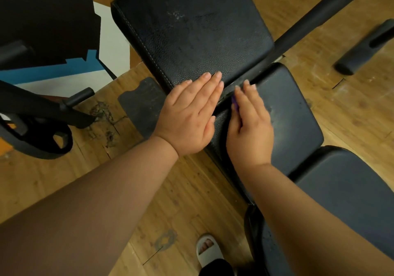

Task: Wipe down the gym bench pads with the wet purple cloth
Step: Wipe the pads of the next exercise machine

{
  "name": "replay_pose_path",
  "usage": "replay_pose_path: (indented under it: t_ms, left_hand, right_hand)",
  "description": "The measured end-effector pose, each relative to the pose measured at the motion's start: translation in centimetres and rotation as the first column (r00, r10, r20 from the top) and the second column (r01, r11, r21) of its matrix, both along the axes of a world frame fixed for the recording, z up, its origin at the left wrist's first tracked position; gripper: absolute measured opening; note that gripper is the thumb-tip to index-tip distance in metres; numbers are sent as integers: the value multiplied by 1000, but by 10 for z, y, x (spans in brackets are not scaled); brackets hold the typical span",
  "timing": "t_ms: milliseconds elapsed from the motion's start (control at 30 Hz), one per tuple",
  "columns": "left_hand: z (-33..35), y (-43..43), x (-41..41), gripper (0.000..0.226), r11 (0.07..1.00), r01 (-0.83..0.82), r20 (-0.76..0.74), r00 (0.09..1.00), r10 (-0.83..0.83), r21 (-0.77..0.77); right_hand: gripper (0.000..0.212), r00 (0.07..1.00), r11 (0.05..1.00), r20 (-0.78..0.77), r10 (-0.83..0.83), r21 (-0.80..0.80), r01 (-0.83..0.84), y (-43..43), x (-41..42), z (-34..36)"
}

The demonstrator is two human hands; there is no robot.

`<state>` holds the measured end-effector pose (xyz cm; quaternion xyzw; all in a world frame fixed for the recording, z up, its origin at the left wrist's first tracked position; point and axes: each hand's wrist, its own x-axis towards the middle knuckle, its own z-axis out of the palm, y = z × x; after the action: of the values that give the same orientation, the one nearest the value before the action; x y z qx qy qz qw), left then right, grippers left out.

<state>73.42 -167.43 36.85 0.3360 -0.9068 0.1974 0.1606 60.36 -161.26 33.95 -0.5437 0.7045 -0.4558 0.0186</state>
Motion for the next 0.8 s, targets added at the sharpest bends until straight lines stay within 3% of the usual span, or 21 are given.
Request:
replay_pose_path:
  t_ms: [133, 200, 300, 467, 533, 667, 800]
  left_hand:
    - [-1, 0, 0, 58, 1000, -4, -6, 1000, 4, 3]
    - [-2, -1, 0, 60, 1000, -5, -2, 1000, 5, 2]
    - [-3, -1, 0, 61, 1000, -12, 2, 1000, 12, 4]
    - [-2, -1, 0, 59, 1000, -6, -16, 1000, 6, 0]
    - [-2, -1, 0, 60, 1000, -7, -11, 1000, 7, -1]
    - [-2, 0, -1, 61, 1000, -20, -6, 1000, 20, 7]
    - [-1, 0, -1, 60, 1000, -18, -18, 1000, 18, 9]
  right_hand:
    - [32, 949, 961, -172, 263, -35, -273, 18, -8, -10]
    - [33, 969, 980, -159, 190, -23, -196, 3, -29, -8]
    - [32, 999, 999, 2, -42, -2, 42, -11, -33, -2]
    - [33, 951, 966, -178, 253, -10, -259, 20, -12, -11]
    - [33, 964, 979, -173, 203, 2, -206, 8, -28, -8]
    - [32, 997, 997, 34, -75, 7, 75, -12, -28, 1]
    - [33, 989, 993, -87, 120, 2, -120, 21, -4, -11]
